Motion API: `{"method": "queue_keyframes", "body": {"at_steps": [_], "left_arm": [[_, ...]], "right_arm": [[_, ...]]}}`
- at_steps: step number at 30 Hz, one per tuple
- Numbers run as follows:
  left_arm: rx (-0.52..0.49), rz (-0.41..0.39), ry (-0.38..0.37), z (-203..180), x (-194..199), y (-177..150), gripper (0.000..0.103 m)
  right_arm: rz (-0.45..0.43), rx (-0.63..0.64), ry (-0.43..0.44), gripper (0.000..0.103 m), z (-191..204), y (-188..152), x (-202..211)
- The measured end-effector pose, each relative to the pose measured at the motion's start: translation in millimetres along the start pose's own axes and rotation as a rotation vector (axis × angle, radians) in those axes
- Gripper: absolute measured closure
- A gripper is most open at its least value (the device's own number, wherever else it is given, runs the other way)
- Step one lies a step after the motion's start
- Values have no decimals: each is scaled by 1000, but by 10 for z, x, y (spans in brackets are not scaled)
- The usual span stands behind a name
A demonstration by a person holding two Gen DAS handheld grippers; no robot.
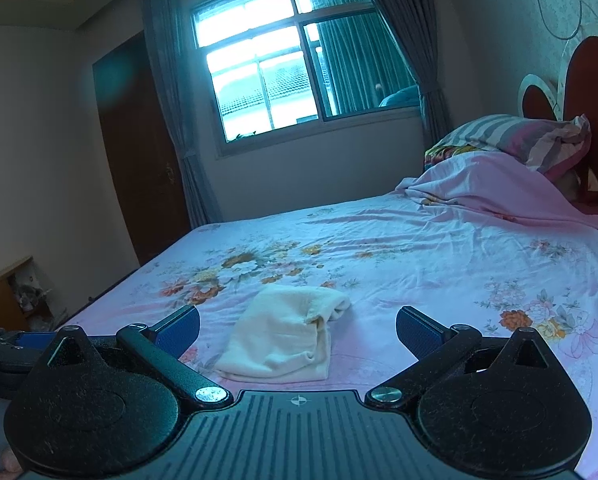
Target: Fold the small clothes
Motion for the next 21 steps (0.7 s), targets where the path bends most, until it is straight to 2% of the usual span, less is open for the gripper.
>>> {"method": "queue_keyframes", "body": {"at_steps": [5,8,11,21], "left_arm": [[75,-59,-25,77,117,62,1],[96,-86,28,149,150,98,1],[81,-36,81,195,104,81,2],[51,10,42,134,28,15,2]], "right_arm": [[-5,-2,-2,0,14,-1,8],[-6,5,-2,0,24,-1,15],[0,3,9,0,28,-16,13],[11,13,17,0,11,-49,-49]]}}
Point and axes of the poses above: each gripper's, at about its wrist camera, not at the fingertips, and x roughly against the way its jaws point, z to its left, y to its top, the point moved 10 cm from there along -x, roughly the way its jaws point, and after that the axes turned 1 degree about -z, right-handed, at the moved point
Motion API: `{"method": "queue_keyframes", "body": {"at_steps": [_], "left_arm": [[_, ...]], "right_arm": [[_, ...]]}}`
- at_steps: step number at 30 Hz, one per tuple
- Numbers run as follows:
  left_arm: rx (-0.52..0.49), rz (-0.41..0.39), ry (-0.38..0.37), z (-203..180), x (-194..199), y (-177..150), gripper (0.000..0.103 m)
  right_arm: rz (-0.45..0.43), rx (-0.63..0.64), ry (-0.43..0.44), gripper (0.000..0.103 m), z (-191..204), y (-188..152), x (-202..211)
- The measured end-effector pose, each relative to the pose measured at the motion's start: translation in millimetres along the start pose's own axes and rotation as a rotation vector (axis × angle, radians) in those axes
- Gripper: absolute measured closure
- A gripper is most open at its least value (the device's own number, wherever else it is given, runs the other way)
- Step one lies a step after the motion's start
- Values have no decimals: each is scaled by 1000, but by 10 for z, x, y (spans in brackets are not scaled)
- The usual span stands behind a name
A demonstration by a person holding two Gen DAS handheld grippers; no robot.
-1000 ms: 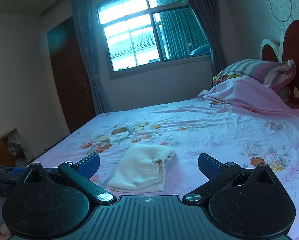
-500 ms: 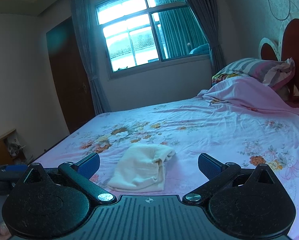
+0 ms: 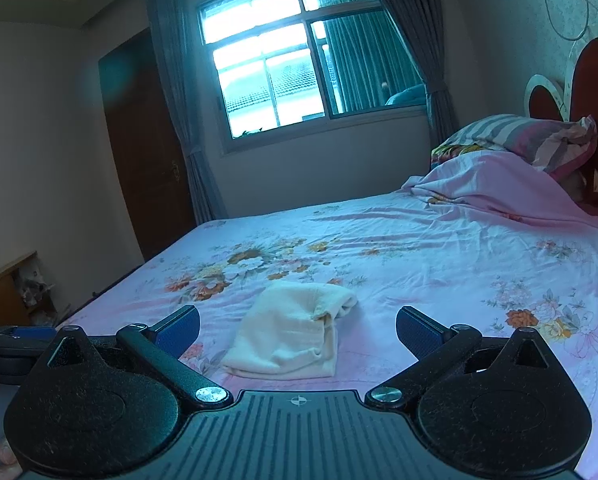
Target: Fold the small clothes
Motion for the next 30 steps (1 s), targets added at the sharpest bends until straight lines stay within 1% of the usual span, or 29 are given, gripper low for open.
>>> {"method": "queue_keyframes", "body": {"at_steps": [7,11,14,18,25,30], "left_arm": [[9,30,-37,-22,-100,-39,2],[9,36,-36,-33,-151,-37,2],[12,39,-37,-33,-188,-26,2],[21,39,-31,-26,-207,-25,2],[23,41,-32,-25,-268,-6,2],[26,55,-42,-21,-387,30,2]], "right_arm": [[16,4,-7,0,-24,-52,-86],[28,6,-26,0,-55,-78,-153],[35,15,-56,0,-87,-81,-225],[39,45,-78,0,-89,-47,-326],[53,74,-61,0,7,-71,-466],[66,81,-68,0,6,-104,-552]]}}
Point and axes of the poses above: each gripper's, at about its wrist camera, not at the fingertips, and x roughly against the way its jaws point, z to its left, y to its top, the point moved 10 cm from there along -x, roughly the way its jaws point, and after that the axes turned 1 degree about -z, right-handed, at the moved point
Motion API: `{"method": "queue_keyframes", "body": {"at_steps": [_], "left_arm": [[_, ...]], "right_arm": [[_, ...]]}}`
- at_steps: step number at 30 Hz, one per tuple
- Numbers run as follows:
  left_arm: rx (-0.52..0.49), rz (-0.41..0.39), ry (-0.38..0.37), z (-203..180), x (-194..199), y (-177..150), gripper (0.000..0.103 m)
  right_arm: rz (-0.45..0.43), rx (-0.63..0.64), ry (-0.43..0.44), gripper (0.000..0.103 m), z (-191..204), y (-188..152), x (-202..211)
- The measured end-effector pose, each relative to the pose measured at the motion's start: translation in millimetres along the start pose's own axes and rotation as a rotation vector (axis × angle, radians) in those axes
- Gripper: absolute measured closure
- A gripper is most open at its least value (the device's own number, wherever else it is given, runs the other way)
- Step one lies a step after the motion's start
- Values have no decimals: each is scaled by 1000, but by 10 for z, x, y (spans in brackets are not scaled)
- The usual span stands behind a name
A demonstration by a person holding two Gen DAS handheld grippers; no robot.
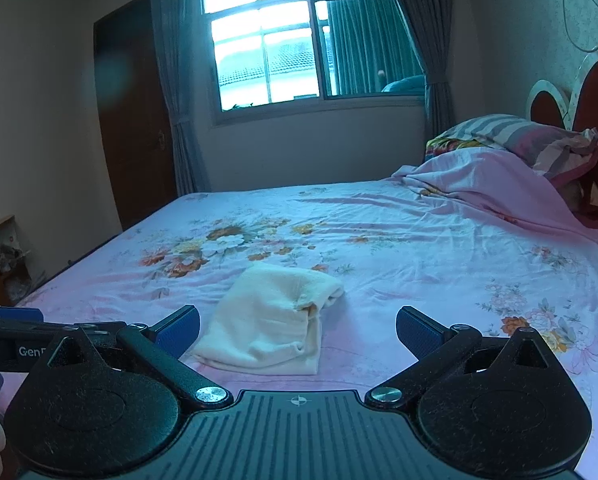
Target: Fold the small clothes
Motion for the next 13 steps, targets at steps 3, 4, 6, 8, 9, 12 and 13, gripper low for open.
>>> {"method": "queue_keyframes", "body": {"at_steps": [3,4,6,8,9,12,13], "left_arm": [[4,6,-7,-4,-67,11,2],[3,10,-11,-16,-84,13,2],[-2,10,-21,-30,-119,18,2],[-19,-14,-55,-65,-143,38,4],[-19,-31,-65,-77,-150,55,7],[-21,-49,-80,-123,-224,112,4],[-14,-45,-83,-126,-265,134,1]], "right_arm": [[8,-9,-5,0,-30,-10,-41],[11,-10,-7,0,-42,-16,-50],[16,-10,-12,0,-40,-21,-78],[19,-5,-15,0,-27,-22,-104],[15,-5,-17,0,-27,-16,-118],[24,-9,-13,0,-12,-9,-202],[30,-9,-15,0,-14,-9,-243]]}}
Point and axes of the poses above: each gripper's, at about its wrist camera, not at the fingertips, and x roughly against the way its jaws point, z to its left, y to its top, the point moved 10 cm from there along -x, roughly the way its jaws point, and after that the axes turned 1 degree about -z, right-handed, at the moved point
